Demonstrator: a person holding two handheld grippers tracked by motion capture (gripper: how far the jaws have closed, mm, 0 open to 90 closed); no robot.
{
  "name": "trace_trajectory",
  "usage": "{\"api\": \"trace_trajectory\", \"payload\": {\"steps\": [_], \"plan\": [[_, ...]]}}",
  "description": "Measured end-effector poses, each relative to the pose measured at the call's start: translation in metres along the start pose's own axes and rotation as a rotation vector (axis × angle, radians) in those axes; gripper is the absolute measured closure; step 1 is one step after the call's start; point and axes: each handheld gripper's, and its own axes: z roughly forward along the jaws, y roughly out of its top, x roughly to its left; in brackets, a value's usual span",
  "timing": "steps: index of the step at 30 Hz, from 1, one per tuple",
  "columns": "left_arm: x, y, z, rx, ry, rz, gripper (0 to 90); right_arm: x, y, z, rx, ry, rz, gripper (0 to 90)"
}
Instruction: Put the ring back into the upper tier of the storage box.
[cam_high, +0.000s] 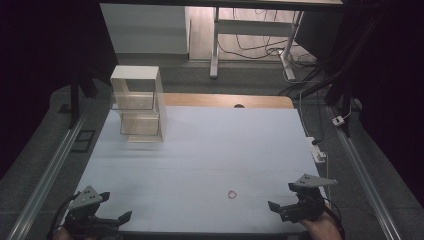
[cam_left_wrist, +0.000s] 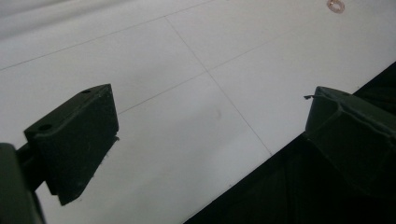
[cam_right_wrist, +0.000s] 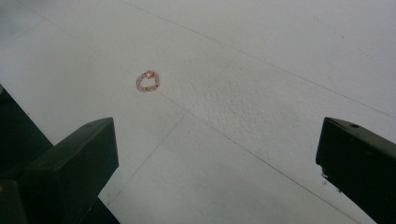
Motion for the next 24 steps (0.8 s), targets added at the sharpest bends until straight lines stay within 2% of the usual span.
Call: {"api": "trace_trajectory", "payload": {"steps": [3,6,14,18,24], "plan": [[-0.001,0.000,0.001,0.005,0.004,0.008,3.1,0.000,0.000,0.001,0.001,-0.002,0.002,0.0],[0.001,0.000,0.001,0.005,-0.004,-0.002,3.0,0.001,0.001,0.001,0.002,-0.012,0.003,0.0],[0.000,0.001,0.001,0.011,-0.006,0.008,3.1,0.004,0.007,0.001,-0.016,0.014,-0.002,0.0],[0.000,0.001,0.001,0.011,-0.009,0.008,3.1,0.005,0.008,0.004,-0.013,0.034,-0.022,0.0],[0.000,0.001,0.001,0.014,-0.013,0.013,3.1,0.008,0.010,0.006,-0.015,0.039,-0.042,0.0]]}}
